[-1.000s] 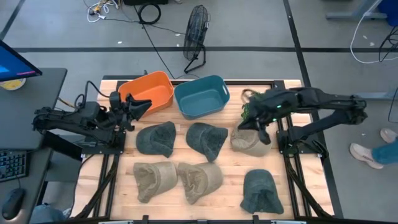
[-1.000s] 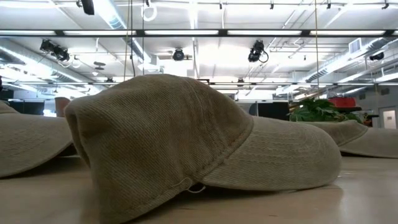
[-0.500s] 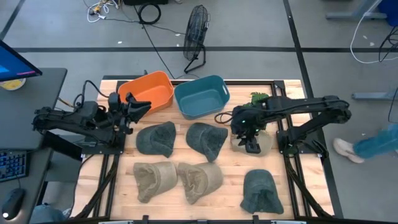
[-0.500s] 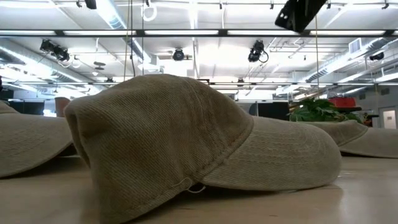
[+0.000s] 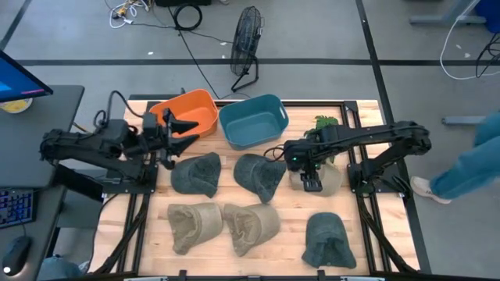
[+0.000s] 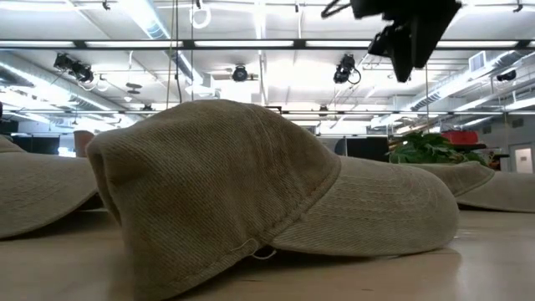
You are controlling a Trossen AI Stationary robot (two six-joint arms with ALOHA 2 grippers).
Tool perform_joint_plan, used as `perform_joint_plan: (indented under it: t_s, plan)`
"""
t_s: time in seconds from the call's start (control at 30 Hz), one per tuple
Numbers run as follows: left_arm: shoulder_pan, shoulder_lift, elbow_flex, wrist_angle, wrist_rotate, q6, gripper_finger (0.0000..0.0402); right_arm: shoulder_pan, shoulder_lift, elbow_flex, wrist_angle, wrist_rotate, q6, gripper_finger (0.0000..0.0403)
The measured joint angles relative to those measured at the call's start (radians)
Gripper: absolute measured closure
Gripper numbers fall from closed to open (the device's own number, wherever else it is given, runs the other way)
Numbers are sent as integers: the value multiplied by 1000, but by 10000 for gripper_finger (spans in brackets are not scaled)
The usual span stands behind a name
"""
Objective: Pick & Place hat
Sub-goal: Put the top brown cap into the blue bin
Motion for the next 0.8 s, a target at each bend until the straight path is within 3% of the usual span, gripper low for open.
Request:
perform_joint_plan:
  t_s: [0.37, 0.8]
  plan:
    - [0, 87, 39, -30, -28, -22, 192, -24, 36, -225, 67, -42, -28, 213]
    - [0, 92, 39, -25, -56, -25, 193, -28, 36, -511, 414, 12, -64, 213]
